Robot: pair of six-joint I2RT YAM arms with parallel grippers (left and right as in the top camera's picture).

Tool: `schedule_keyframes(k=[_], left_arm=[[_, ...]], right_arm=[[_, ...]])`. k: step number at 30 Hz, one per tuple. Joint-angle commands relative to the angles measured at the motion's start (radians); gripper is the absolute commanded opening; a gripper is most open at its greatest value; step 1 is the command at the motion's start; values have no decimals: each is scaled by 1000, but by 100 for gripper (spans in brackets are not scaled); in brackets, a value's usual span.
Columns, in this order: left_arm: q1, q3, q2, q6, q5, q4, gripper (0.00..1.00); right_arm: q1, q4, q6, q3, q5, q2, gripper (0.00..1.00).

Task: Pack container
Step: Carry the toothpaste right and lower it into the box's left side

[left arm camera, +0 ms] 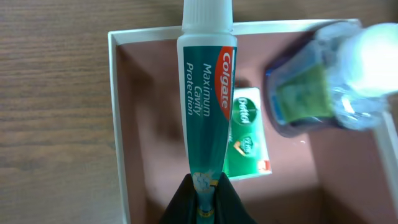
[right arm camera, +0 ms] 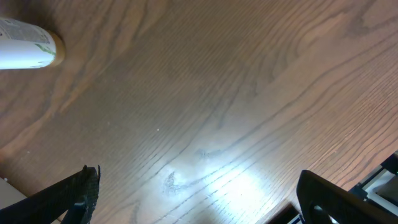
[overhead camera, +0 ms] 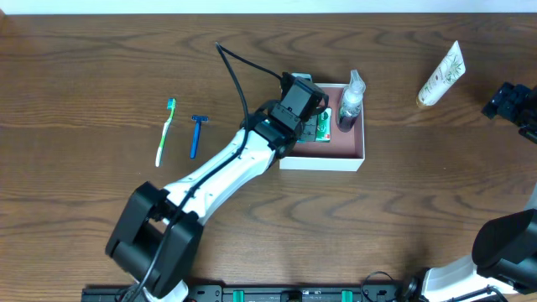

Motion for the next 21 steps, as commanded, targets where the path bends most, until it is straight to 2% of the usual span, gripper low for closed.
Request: schedule_keyframes(k=[1,14,21], left_arm=[[3,16,24,-12,-71,20,8],[3,16,75,-14,-87,32,11],[3,16,76,-28,-86,-13,13]], right_arm=[[-5,2,14,-2,3,0,99],[-5,2,14,-2,3,0,99],[-5,2,14,-2,3,0,99]])
